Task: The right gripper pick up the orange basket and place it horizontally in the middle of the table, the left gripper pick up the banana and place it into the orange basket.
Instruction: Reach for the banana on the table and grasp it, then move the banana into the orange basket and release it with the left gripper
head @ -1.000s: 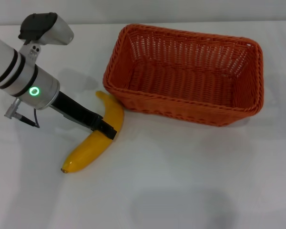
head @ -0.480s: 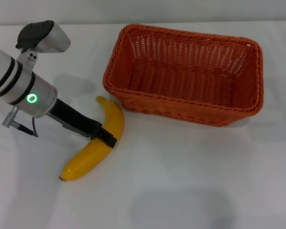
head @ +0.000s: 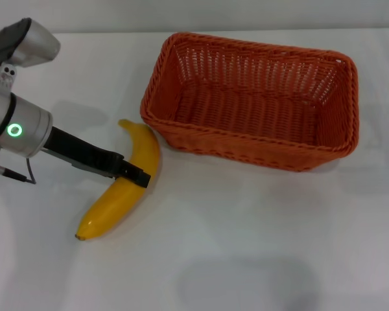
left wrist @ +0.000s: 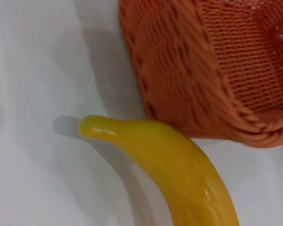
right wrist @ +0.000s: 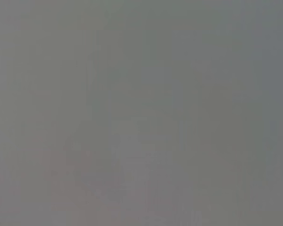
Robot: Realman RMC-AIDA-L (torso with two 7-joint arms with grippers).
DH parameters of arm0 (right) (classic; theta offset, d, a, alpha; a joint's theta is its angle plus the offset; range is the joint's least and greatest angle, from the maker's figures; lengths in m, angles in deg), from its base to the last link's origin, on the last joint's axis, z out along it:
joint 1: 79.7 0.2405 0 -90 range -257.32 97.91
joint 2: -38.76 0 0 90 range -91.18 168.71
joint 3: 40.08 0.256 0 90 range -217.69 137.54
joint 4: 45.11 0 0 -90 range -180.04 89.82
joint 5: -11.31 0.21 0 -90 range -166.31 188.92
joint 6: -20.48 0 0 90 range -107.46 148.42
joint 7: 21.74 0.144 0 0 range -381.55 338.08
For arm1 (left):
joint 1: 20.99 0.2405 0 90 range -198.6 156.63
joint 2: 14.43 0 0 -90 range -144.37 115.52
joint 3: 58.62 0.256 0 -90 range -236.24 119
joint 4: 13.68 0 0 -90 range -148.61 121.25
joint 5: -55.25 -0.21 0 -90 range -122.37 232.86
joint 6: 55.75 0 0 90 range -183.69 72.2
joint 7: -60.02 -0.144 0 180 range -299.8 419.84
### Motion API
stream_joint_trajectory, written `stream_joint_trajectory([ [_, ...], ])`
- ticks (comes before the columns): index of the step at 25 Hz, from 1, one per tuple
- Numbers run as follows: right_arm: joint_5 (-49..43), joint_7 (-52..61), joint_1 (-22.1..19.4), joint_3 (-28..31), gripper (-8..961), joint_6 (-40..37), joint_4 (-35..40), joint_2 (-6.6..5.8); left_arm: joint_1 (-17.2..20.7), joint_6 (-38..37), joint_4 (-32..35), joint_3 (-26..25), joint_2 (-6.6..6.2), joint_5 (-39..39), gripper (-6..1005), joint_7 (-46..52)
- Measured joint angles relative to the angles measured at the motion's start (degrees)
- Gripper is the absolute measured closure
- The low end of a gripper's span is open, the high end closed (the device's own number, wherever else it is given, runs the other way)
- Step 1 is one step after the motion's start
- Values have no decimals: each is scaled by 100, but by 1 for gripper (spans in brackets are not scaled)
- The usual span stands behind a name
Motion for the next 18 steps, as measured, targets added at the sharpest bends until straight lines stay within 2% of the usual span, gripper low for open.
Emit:
stream_joint_trajectory([
  [5,60,-1,15,0,78,0,-16,0,-14,-334,-368,-1,-3,47,482,-84],
  [12,114,-2,44,0,78,-2,-6,0,226,-1260,-1672,4,-13,601,479,-315],
  [15,117,-2,62,0,78,-4,3,0,314,-1374,-2234,5,-25,848,478,-332],
  [18,120,-2,87,0,78,-5,3,0,358,-1368,-2686,6,-120,1327,477,-316],
])
